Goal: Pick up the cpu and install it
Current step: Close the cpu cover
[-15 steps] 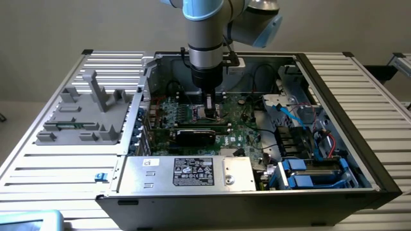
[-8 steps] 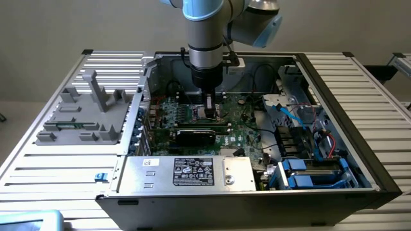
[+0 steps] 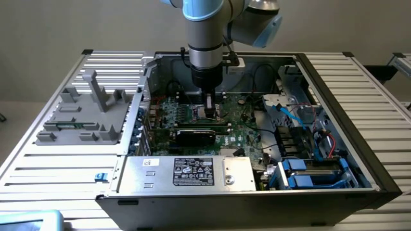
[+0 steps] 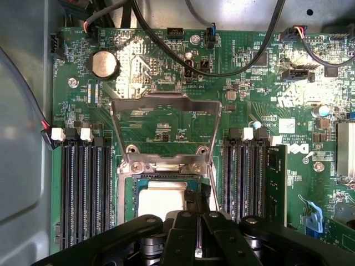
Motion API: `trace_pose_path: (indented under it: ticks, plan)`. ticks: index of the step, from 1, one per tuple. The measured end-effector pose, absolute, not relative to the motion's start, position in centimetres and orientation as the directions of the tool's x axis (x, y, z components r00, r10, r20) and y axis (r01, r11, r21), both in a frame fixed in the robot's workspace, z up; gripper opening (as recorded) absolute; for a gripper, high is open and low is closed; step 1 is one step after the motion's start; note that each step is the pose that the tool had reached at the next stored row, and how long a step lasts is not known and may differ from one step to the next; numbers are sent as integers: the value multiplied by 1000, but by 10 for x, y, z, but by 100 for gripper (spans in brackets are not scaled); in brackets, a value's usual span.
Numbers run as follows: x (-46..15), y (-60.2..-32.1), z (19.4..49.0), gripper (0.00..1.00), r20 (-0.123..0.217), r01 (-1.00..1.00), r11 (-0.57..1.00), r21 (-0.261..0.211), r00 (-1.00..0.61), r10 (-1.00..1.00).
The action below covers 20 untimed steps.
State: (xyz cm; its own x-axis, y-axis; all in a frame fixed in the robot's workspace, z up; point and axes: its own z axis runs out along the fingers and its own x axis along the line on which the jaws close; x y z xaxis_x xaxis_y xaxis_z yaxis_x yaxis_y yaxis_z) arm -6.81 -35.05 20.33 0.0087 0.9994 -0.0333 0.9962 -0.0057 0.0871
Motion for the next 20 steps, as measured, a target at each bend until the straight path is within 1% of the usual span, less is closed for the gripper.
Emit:
trace_pose_path:
  ticks: [7,20]
  plan:
    - [-71,-350,203,11,-26,996,-6,87,9,1000]
    - [-81,-350,203,11,-2,996,-8,87,8,1000]
